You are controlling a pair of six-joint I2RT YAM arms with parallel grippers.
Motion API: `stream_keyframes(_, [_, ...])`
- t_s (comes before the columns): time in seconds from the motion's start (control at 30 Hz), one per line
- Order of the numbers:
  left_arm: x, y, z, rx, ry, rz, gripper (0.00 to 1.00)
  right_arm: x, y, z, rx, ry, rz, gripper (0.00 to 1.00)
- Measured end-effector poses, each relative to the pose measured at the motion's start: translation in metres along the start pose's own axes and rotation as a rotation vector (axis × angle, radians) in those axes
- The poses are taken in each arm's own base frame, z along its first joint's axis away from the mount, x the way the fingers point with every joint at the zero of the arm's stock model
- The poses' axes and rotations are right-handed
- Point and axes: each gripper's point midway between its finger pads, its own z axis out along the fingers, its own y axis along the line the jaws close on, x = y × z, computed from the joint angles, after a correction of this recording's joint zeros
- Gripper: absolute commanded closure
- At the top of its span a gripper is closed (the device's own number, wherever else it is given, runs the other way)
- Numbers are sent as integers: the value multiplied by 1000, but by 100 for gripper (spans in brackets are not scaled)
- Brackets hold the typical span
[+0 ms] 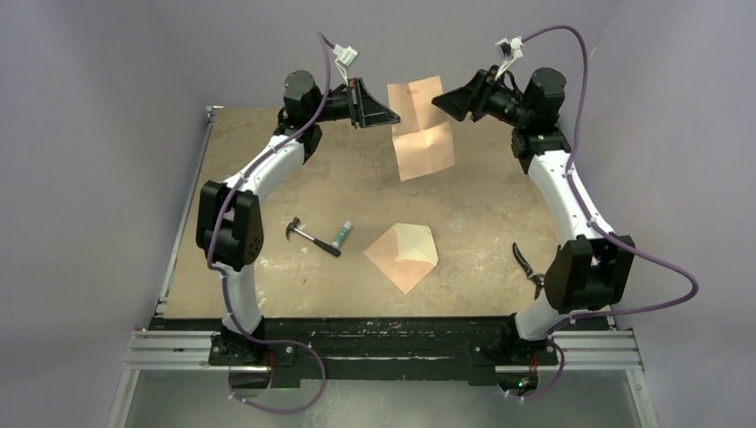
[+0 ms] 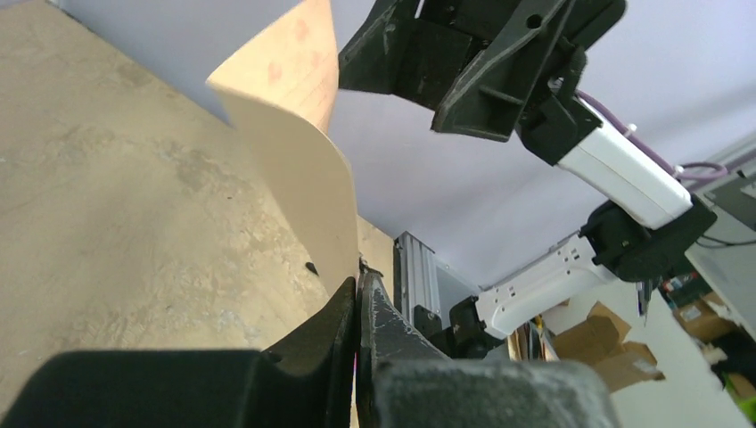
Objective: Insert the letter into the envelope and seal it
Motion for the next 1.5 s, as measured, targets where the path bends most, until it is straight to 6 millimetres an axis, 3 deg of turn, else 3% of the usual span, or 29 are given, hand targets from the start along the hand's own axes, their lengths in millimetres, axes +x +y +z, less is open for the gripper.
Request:
stream_keyframes(0.13, [-1,-14,-4,40,25,40,100,9,20,-6,-105,19,-20,50])
stream_keyframes(0.4, [-12,-35,-18,81,26,125,100,12,35,-11,-188,27,-53,50])
stream_keyframes(0.7, [-16,-58,-23,127,30,184,100,4,30,-8,-151,-13,-18,26])
stream_keyframes(0.87, [-18,-73,-26,151,32,222,100,5,28,-7,-153,-47,3,24])
stream_keyframes(1.07, [-22,-81,-27,162,23,245,100,-1,48,-11,-254,-79,10,44])
stream_keyframes(1.13, [-22,-83,-28,166,21,240,100,-5,59,-14,-312,-92,-5,59])
stream_keyframes(1.27, [-25,-90,-28,180,12,234,99,-11,81,-23,-414,-111,-28,100])
stream_keyframes(1.3, [-25,-91,-28,184,10,232,82,-12,84,-25,-429,-115,-31,100])
stream_keyframes(1.37, [-26,-94,-28,189,5,233,61,-14,89,-27,-447,-119,-30,100])
stream_keyframes(1.43, [-28,-95,-29,191,-1,222,48,-15,91,-28,-452,-122,-21,100])
stream_keyframes(1.5, [-29,-93,-28,184,-9,220,40,-17,90,-27,-441,-128,-5,100])
